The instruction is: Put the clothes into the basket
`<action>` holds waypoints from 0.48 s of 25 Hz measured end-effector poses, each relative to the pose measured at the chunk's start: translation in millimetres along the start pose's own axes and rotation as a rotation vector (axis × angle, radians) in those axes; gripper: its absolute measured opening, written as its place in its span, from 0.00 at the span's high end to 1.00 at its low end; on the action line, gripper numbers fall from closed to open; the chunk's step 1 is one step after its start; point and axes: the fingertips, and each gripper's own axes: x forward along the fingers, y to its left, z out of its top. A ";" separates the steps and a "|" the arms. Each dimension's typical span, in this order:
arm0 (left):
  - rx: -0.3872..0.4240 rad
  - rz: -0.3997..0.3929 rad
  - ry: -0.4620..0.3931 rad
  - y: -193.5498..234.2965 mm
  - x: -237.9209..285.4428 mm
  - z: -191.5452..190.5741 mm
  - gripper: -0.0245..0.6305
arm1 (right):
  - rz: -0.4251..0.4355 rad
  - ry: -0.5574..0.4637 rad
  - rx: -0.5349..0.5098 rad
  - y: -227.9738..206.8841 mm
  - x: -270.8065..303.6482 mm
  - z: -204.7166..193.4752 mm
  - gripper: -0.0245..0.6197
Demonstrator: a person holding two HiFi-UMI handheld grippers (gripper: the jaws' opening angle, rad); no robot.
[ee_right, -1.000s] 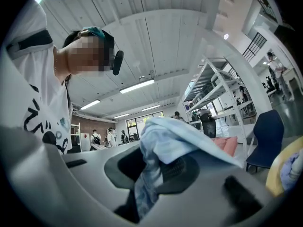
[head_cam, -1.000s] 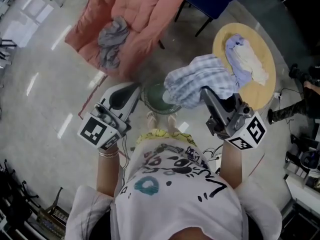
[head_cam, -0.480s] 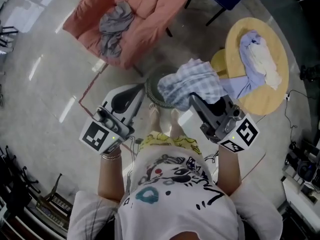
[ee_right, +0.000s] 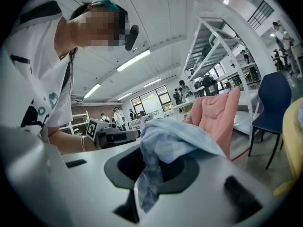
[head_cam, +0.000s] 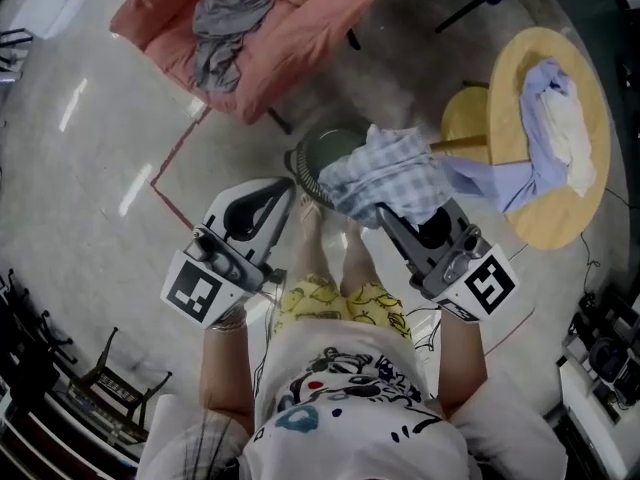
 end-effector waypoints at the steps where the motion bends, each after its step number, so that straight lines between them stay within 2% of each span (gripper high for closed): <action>1: -0.003 0.005 0.008 2.4 0.7 -7.8 0.94 | 0.003 0.021 -0.010 -1.5 3.7 -9.2 0.85; 7: -0.011 0.030 0.007 18.9 10.3 -47.4 0.94 | 0.015 0.067 0.004 -11.7 24.5 -55.1 0.85; 12: -0.033 0.051 0.043 19.4 17.4 -75.8 0.94 | 0.009 0.111 0.036 -18.2 29.2 -87.8 0.85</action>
